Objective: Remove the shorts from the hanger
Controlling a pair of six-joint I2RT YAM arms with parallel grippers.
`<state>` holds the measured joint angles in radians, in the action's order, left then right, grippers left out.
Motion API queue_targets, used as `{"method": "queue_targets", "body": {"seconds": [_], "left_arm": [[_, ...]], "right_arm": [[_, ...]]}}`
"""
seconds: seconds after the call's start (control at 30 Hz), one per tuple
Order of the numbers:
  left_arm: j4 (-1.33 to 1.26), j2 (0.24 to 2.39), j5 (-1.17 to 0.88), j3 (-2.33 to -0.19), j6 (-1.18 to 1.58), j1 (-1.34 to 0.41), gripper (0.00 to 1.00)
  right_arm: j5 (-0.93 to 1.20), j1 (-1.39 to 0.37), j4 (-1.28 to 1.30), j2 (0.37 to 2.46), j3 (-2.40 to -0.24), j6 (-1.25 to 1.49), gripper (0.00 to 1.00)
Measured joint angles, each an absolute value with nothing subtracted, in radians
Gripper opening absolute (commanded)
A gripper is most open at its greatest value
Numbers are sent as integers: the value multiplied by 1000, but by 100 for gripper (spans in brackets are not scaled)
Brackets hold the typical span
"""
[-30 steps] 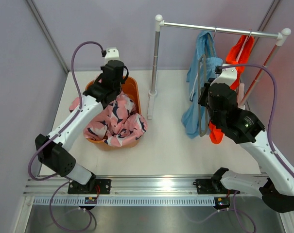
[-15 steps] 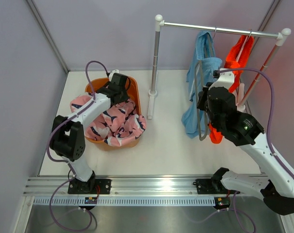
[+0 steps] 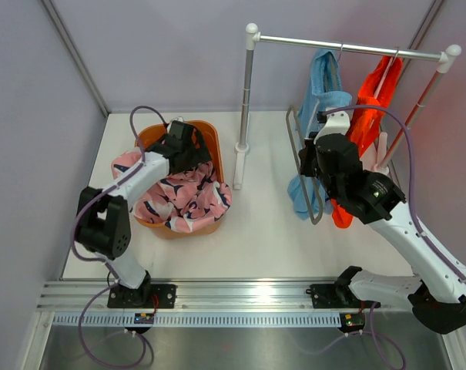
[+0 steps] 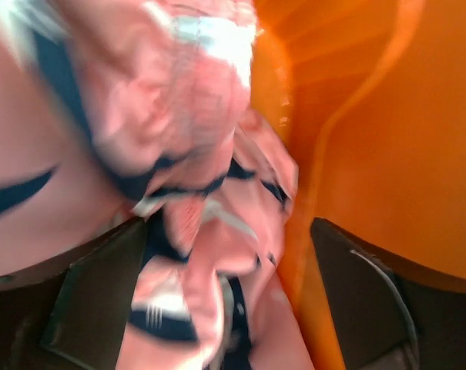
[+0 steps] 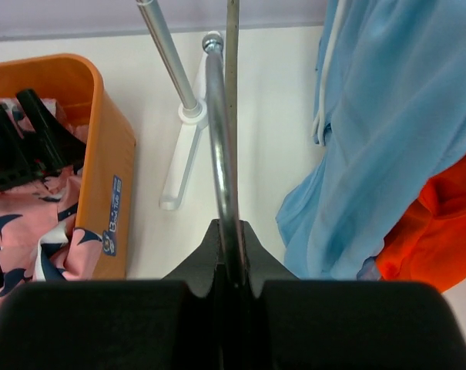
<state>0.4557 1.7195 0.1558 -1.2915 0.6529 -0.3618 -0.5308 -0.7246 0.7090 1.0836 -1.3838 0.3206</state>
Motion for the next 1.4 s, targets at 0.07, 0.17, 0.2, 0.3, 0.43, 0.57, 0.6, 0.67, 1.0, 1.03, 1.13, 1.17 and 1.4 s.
{"method": "queue_targets", "body": {"seconds": [0.07, 0.17, 0.2, 0.3, 0.43, 0.57, 0.6, 0.67, 1.0, 1.03, 1.13, 1.17, 1.4], "left_arm": [[463, 1650, 156, -1285, 646, -362, 99], [464, 1509, 150, -1289, 626, -362, 99], [463, 1471, 147, -1294, 619, -362, 99], [462, 1351, 131, -1314, 596, -362, 99], [466, 1230, 94, -1321, 571, -362, 99], [489, 1145, 51, -1320, 551, -365, 99], [496, 1122, 38, -1320, 546, -368, 99], [511, 1072, 17, -1319, 535, -378, 99], [561, 817, -31, -1271, 440, -399, 99], [561, 805, -33, -1261, 432, -399, 99], [569, 798, -39, -1227, 411, -399, 99], [571, 799, -43, -1214, 406, -399, 99], [601, 795, -58, -1159, 376, -399, 99]], "right_arm": [[-511, -725, 711, 1097, -1398, 303, 0], [-488, -725, 711, 1116, -1428, 279, 0], [-477, -725, 710, 1125, -1441, 268, 0], [-442, -724, 694, 1148, -1468, 234, 0], [-361, -690, 664, 1182, -1490, 187, 0], [-260, -609, 627, 1227, -1518, 150, 0], [-237, -587, 617, 1240, -1528, 141, 0], [-192, -547, 606, 1268, -1552, 129, 0], [-89, -416, 592, 1530, -1863, 96, 0], [-91, -416, 595, 1564, -1906, 93, 0], [-98, -415, 598, 1667, -2025, 85, 0], [-105, -415, 599, 1699, -2063, 84, 0], [-172, -415, 610, 1860, -2236, 74, 0]]}}
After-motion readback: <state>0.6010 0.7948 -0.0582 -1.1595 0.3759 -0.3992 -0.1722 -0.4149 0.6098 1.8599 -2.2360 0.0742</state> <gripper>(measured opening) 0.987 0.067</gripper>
